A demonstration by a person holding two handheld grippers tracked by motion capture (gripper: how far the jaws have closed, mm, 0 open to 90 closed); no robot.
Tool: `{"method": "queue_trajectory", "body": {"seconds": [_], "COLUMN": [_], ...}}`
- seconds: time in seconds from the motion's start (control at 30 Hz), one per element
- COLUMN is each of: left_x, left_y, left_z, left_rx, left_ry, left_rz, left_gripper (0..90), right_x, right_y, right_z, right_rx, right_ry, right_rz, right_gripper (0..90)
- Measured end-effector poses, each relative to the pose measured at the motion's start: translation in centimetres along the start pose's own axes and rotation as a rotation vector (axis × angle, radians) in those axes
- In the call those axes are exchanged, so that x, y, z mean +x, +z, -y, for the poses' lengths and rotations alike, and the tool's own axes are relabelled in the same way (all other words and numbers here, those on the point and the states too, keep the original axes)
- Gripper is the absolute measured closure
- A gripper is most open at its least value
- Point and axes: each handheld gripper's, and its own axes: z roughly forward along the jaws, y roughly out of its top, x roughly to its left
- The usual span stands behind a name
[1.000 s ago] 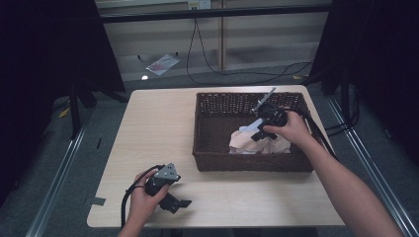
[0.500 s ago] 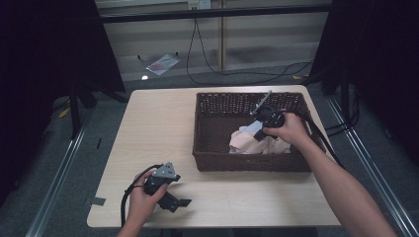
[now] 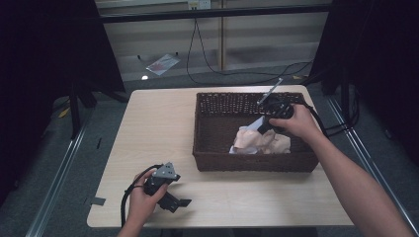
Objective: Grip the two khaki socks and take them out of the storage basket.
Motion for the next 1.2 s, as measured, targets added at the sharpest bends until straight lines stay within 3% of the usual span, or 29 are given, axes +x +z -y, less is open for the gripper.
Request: {"method": "queue_trajectory", "body": {"seconds": [0.13,0.4,0.8,1.2], "left_x": [0.0,0.0,-0.1,0.0], "left_y": [-0.1,0.0,0.0,0.1], "left_z": [0.0,0.0,0.0,0.0], "left_rx": [0.001,0.003,-0.009,-0.003], "left_ry": [0.004,0.005,-0.002,-0.001], "left_rz": [0.000,0.002,0.000,0.003], "left_gripper": [2.8,2.8,2.8,2.8], "right_x": [-0.3,-0.5,0.3,0.5], "right_y": [-0.6,-1.9,-5.7,-9.2], "right_z": [0.1,0.0,-0.6,-1.2], "right_rx": [0.001,-0.011,-0.052,-0.095], "right_ry": [0.009,0.014,0.021,0.019], "right_rz": [0.023,0.009,-0.025,-0.011], "right_gripper": [89.6,89.8,89.9,89.9]}}
